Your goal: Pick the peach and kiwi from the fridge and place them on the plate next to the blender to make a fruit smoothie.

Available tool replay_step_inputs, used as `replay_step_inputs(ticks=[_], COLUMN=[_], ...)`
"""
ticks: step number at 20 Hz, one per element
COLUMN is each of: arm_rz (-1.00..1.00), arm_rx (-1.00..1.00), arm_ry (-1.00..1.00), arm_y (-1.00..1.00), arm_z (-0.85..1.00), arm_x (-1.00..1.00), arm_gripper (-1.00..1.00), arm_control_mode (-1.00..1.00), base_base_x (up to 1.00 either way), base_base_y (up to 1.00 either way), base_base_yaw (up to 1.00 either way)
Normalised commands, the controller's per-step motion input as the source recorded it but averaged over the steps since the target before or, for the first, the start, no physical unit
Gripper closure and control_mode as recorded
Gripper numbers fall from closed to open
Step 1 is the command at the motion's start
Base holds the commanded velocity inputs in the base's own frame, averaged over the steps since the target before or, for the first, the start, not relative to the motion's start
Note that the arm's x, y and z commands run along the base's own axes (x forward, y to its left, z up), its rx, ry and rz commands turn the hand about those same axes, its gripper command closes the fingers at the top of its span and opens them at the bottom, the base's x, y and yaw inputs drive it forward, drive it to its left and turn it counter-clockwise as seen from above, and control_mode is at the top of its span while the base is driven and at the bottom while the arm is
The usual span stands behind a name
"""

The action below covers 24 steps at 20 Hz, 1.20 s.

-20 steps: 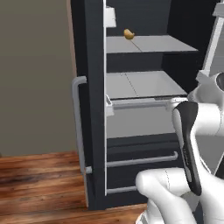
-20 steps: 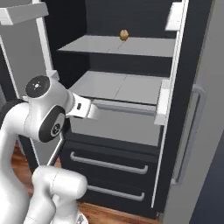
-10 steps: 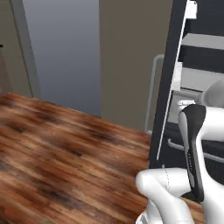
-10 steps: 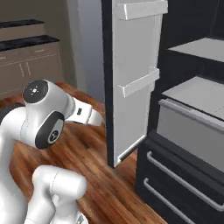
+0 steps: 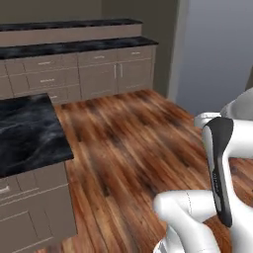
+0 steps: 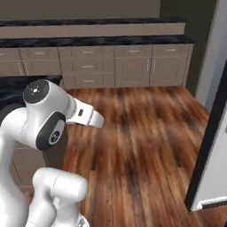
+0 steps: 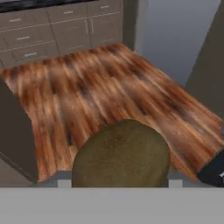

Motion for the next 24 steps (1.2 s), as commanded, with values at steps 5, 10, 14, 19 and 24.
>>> replay_step_inputs(ticks=[5, 10, 14, 19, 24], arm_rz=[0.0, 0.0, 0.0, 0.0, 0.0], arm_rx=[0.0, 0.0, 0.0, 0.0, 0.0], arm_ry=[0.0, 0.0, 0.0, 0.0, 0.0], arm_y=[0.0, 0.0, 0.0, 0.0, 0.0], arm_z=[0.0, 0.0, 0.0, 0.0, 0.0], arm_x=[0.0, 0.0, 0.0, 0.0, 0.0], arm_gripper=[1.0, 1.0, 1.0, 1.0, 1.0], arm_control_mode=[1.0, 1.0, 1.0, 1.0, 1.0], base_base_x=[-0.25, -0.07, 0.16, 0.94, 0.96], base_base_y=[0.71, 1.0, 1.0, 1.0, 1.0], base_base_yaw=[0.97, 0.72, 0.46, 0.06, 0.0])
